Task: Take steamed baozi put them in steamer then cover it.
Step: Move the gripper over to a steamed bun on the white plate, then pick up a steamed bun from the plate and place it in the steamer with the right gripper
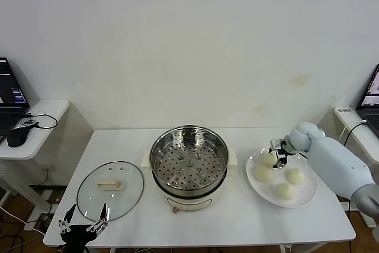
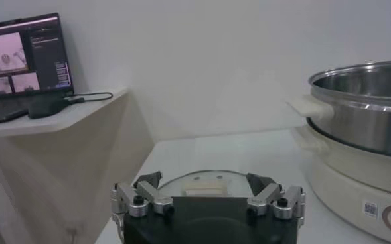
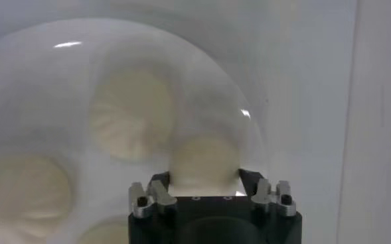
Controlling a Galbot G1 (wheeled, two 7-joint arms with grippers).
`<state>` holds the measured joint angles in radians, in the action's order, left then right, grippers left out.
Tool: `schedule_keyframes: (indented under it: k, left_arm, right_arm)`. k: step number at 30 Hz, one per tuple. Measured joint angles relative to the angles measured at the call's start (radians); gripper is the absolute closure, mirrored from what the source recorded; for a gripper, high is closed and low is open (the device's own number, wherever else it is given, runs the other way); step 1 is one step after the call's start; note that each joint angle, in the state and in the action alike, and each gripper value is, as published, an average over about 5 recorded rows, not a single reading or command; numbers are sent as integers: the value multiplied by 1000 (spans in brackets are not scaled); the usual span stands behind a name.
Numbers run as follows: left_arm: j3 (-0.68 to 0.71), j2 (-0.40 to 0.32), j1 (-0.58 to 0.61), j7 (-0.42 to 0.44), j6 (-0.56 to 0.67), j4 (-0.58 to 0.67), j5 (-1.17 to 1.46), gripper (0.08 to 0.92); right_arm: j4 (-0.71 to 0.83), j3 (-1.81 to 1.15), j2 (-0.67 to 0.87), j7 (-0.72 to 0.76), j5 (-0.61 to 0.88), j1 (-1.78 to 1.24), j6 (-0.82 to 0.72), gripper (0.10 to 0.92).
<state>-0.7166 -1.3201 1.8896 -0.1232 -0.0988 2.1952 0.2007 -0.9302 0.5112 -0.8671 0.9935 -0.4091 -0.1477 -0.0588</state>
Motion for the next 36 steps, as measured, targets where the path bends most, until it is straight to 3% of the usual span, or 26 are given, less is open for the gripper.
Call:
schedule_keyframes:
  k: [10,22,36]
  left_arm:
    - [0,5,3,0,-2,11,4,177]
    - [0,12,0,-3,11,20,47,177]
    - [4,15,-19,-2,17,13,76,177]
  right_arm:
    - [-73,42,51,29,73,44,-14,463]
    - [-248,183,135,61,271,272,-44,450]
    - [-366,451,17,44,512,602,-24,448]
